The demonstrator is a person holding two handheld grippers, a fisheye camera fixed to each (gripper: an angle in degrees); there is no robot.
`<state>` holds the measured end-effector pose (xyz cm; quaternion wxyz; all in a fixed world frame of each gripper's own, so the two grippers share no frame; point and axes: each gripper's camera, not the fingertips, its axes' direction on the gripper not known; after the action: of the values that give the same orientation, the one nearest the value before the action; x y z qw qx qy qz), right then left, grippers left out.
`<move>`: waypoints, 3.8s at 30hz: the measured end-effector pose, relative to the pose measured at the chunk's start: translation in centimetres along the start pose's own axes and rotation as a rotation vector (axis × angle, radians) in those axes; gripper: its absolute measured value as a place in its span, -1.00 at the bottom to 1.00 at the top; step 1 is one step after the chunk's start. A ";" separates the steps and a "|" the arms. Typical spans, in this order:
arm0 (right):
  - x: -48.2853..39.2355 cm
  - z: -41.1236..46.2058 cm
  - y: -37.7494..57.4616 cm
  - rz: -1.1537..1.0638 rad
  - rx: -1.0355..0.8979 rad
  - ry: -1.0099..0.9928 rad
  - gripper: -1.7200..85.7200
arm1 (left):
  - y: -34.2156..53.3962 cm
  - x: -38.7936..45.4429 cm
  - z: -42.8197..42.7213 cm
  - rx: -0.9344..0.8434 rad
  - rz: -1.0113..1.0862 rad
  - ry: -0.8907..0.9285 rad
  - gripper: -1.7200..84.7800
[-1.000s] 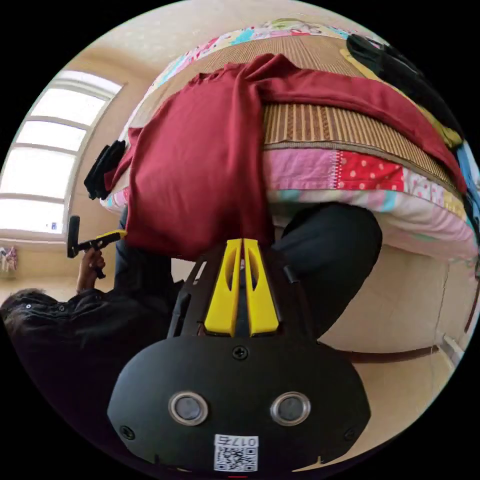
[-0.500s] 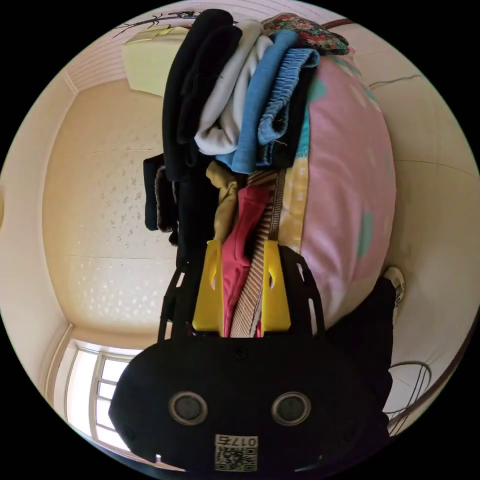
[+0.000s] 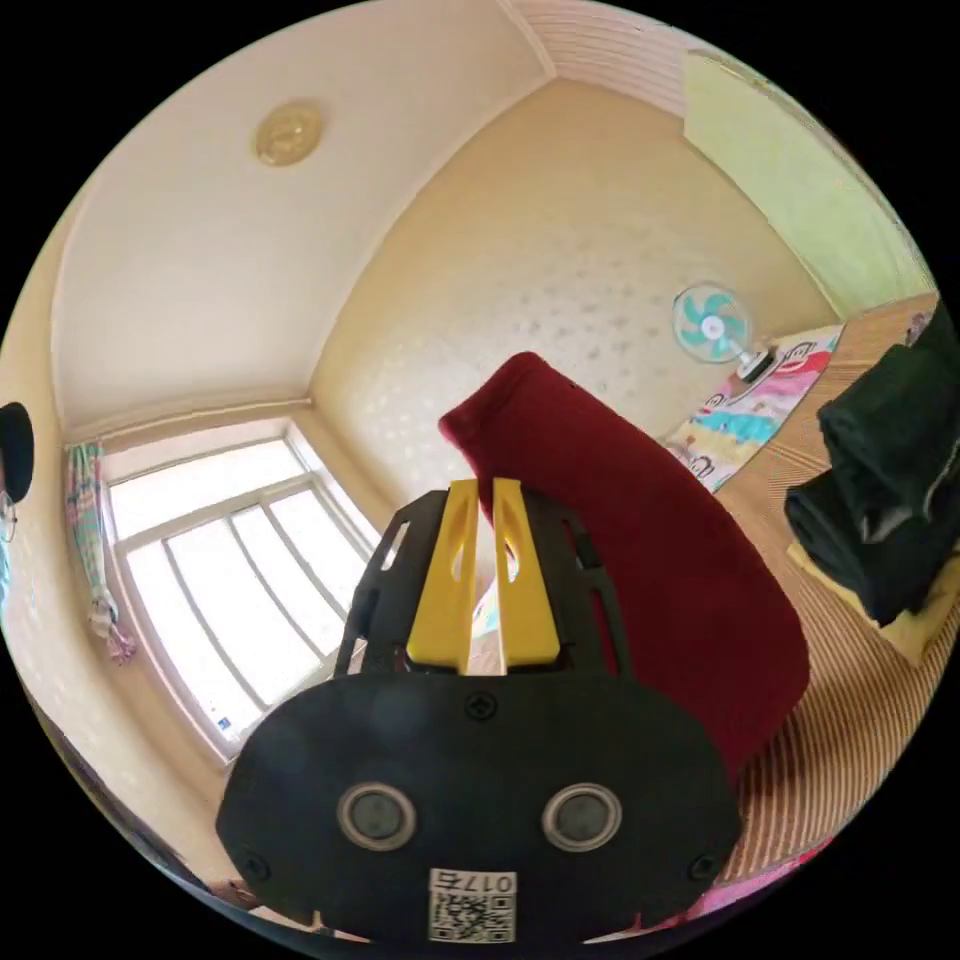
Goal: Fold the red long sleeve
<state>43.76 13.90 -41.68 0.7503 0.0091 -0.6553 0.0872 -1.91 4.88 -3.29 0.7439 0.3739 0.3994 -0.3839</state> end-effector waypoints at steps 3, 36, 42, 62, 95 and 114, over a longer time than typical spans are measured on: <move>0.1 11.6 9.9 -0.019 -0.471 -0.031 -0.84 | -2.0 -0.4 -2.3 0.045 -0.020 0.051 -0.75; 2.6 17.1 32.4 -0.399 -1.113 0.225 -0.70 | -24.0 -12.7 -29.2 0.720 -0.304 0.248 -0.87; 4.0 18.8 32.9 -0.204 -1.081 0.281 -0.87 | -18.7 -18.0 -27.3 0.707 -0.496 0.242 -0.84; 5.4 3.7 29.1 -0.062 -1.030 0.046 -0.88 | -10.0 -25.7 -20.9 0.874 -0.591 0.522 -0.86; 5.3 3.9 25.5 -0.130 -1.005 0.642 -0.78 | 3.7 1.8 34.1 0.022 0.386 -0.221 -0.93; 10.1 17.1 12.4 -0.065 -0.994 0.495 -0.68 | -16.4 1.7 34.6 0.144 0.422 -0.049 -0.78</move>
<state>26.51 25.16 -30.61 0.7981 -0.3465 -0.4211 -0.2560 -4.90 -32.39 4.97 0.7884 0.4919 0.2657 -0.2564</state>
